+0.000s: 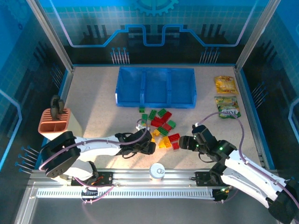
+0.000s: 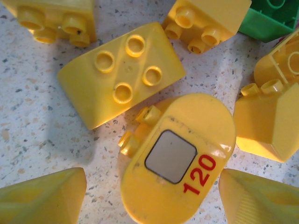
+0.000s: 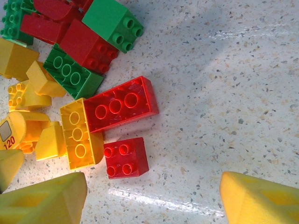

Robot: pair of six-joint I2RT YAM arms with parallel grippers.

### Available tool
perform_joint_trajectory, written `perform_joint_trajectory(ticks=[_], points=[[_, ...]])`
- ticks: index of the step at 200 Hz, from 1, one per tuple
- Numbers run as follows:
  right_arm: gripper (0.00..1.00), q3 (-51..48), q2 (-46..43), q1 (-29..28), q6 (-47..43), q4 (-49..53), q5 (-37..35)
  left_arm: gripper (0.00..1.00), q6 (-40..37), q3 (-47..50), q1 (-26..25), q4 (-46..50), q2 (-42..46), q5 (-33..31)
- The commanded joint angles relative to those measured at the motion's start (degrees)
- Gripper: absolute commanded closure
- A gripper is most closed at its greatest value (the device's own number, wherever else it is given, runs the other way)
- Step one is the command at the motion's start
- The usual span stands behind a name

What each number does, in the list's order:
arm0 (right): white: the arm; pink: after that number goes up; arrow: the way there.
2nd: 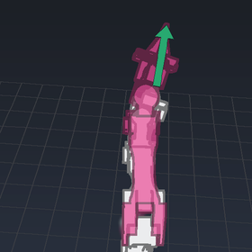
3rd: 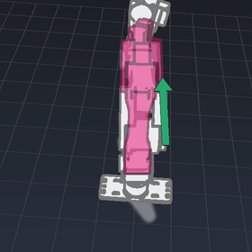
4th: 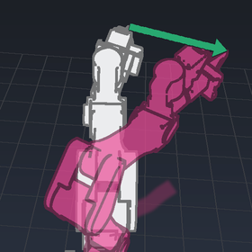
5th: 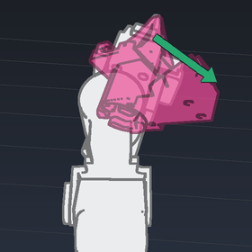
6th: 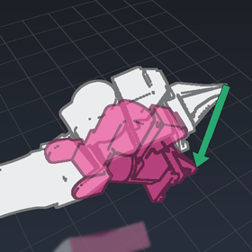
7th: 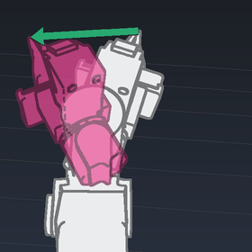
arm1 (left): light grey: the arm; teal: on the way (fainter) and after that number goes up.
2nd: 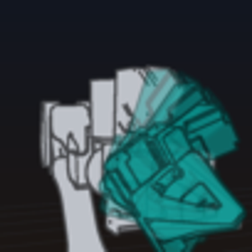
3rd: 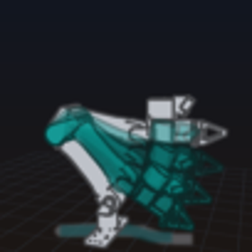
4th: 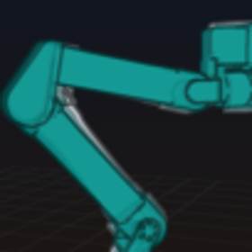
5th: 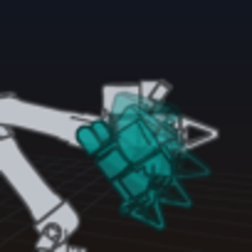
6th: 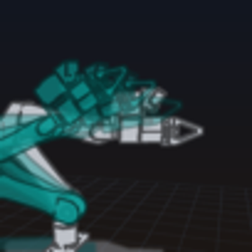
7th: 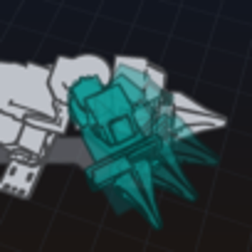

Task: Sort the legos into containers by color
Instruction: Pick up the lego from the middle-left of the table.

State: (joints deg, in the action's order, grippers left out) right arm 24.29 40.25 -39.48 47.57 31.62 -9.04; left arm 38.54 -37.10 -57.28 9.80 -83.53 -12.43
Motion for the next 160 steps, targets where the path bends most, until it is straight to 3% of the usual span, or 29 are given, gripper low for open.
perform_joint_trajectory(ticks=[1,49,83,116,160], points=[[0.24,-0.73,-0.17,-1.01,0.16,-0.77,-0.96,0.26,-1.88,-2.48,-0.29,0.49,-2.51,-0.69],[0.24,-2.91,-2.60,-1.03,1.37,-0.67,-1.27,0.33,-2.19,-3.76,-0.29,-0.07,-4.78,-0.30],[0.24,-3.64,-2.72,-1.03,1.60,-1.11,-1.12,0.46,-2.55,-4.84,-0.37,1.54,-4.45,-1.21],[0.24,-3.94,-2.46,-0.99,1.66,-1.59,-1.21,0.54,-2.24,-4.13,-0.86,2.60,-0.99,-1.71],[0.24,-4.34,-2.50,-0.98,1.67,-1.90,-1.59,0.56,-0.09,-2.37,-2.13,6.98,7.81,-4.44]])
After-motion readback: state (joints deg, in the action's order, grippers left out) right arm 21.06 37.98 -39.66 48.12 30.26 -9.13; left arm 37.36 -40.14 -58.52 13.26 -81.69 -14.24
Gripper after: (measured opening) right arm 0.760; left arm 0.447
